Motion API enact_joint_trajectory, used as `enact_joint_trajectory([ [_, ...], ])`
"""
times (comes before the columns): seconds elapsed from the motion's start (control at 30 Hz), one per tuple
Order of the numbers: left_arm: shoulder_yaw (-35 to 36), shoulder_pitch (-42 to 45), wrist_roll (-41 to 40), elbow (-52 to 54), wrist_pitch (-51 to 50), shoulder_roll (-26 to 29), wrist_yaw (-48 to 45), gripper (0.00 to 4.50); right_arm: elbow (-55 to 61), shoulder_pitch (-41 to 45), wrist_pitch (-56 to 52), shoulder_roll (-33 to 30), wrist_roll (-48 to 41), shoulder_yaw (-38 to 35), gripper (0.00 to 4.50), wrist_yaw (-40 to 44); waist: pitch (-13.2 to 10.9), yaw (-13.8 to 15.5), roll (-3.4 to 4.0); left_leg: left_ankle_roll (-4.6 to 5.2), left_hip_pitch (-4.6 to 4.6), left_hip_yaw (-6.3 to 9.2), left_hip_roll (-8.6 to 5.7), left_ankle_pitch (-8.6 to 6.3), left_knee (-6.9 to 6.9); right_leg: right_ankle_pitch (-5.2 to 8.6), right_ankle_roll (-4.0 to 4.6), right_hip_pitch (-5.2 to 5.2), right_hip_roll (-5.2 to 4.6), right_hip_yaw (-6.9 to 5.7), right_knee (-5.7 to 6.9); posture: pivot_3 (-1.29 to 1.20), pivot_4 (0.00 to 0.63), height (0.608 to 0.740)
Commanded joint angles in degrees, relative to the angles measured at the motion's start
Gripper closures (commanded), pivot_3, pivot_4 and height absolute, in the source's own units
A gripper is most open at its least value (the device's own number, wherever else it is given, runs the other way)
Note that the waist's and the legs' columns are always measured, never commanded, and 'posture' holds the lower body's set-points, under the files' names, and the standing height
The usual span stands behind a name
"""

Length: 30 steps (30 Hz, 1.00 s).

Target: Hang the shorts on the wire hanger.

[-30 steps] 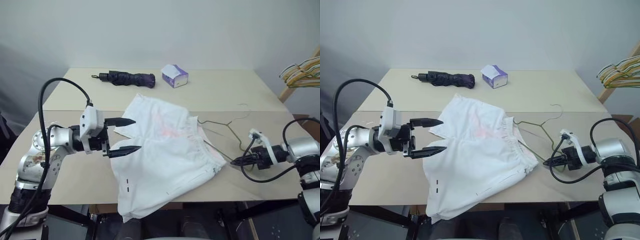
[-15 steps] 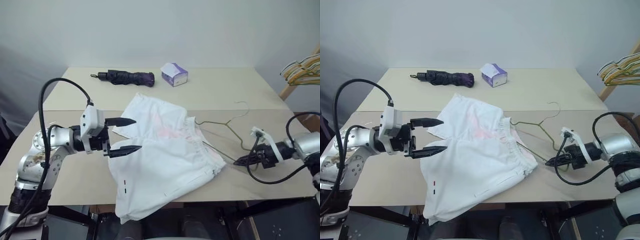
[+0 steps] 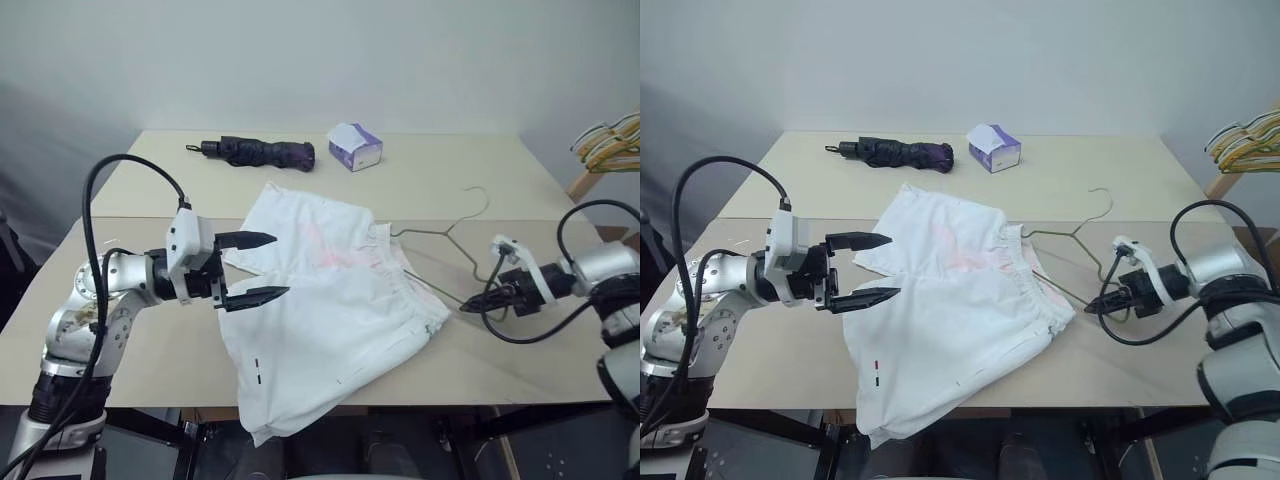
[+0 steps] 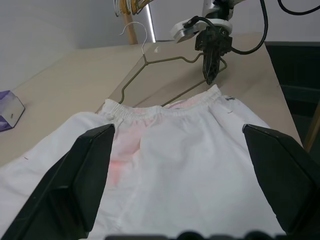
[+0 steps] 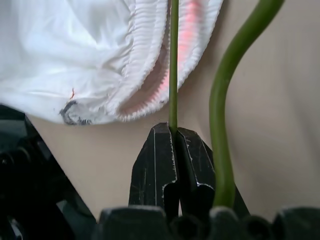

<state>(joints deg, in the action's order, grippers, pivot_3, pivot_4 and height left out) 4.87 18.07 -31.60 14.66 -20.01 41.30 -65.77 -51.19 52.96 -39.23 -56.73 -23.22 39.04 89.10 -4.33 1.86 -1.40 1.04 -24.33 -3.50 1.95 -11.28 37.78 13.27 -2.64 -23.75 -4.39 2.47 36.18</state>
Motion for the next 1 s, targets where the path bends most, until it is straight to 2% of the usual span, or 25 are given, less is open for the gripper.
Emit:
enact_joint_trajectory([
  [0.03, 1.04, 0.82, -0.13, 0.91, 0.97, 0.45, 0.50, 0.09, 3.73, 0.69, 3.06, -3.88, -3.58, 3.77, 4.50, 3.40, 0.01, 0.13, 0.01, 0.00, 0.00, -0.01, 0.00, 0.00, 0.00, 0.00, 0.01, -0.02, 0.00, 0.01, 0.01, 0.12, 0.029, 0.740],
  [0.17, 0.57, 0.87, 0.06, 0.72, 1.40, 0.01, 0.58, 0.09, 2.93, 2.37, 4.78, -2.77, -3.60, 7.47, 4.50, 3.40, 0.03, -0.39, 0.02, -0.01, 0.07, -0.05, 0.08, 0.01, 0.01, 0.07, 0.28, -0.02, 0.05, 0.00, 0.02, 0.12, 0.024, 0.740],
  [0.37, 0.42, 1.20, 0.28, 0.37, 1.78, -0.06, 0.46, 0.09, -4.55, 5.55, 6.43, 3.73, -0.37, 8.47, 4.50, 3.40, 0.04, -1.22, 0.04, -0.01, 0.04, -0.04, 0.08, 0.01, 0.01, -0.07, 0.09, -0.08, 0.09, 0.02, 0.06, 0.13, 0.021, 0.740],
  [0.5, 1.01, 0.42, 0.06, 1.11, 1.73, 0.29, 0.73, 0.09, -11.11, 7.89, 6.68, 6.98, 1.77, 4.90, 4.50, 3.40, 0.04, -1.03, 0.04, -0.01, 0.00, -0.03, 0.05, 0.02, 0.02, -0.09, 0.06, -0.07, 0.09, 0.02, 0.06, 0.13, 0.021, 0.740],
  [0.63, 1.23, -0.56, 0.04, 1.91, 1.72, 0.25, 1.32, 0.09, -17.26, 9.98, 5.79, 10.22, 5.81, -2.30, 4.50, 3.40, 0.04, -0.94, 0.04, -0.02, 0.01, -0.02, 0.05, 0.02, 0.04, -0.10, 0.04, -0.05, 0.09, 0.02, 0.07, 0.13, 0.021, 0.740],
  [0.8, 1.25, -1.18, -0.11, 2.38, 1.81, 0.15, 1.93, 0.09, -15.96, 8.78, 6.24, 10.73, 7.67, -4.92, 4.50, 3.40, 0.04, -0.58, 0.05, -0.02, -0.01, -0.01, 0.04, 0.02, 0.04, -0.10, 0.03, -0.05, 0.08, 0.02, 0.08, 0.15, 0.020, 0.740],
  [1.0, 0.77, -0.53, 0.07, 1.73, 2.07, -0.15, 2.12, 0.09, -9.25, 6.19, 5.94, 9.23, 4.18, -1.56, 4.50, 3.40, 0.05, -0.47, 0.06, -0.02, -0.01, -0.02, 0.04, 0.03, 0.04, -0.10, 0.03, -0.08, 0.08, 0.03, 0.12, 0.14, 0.018, 0.740],
])
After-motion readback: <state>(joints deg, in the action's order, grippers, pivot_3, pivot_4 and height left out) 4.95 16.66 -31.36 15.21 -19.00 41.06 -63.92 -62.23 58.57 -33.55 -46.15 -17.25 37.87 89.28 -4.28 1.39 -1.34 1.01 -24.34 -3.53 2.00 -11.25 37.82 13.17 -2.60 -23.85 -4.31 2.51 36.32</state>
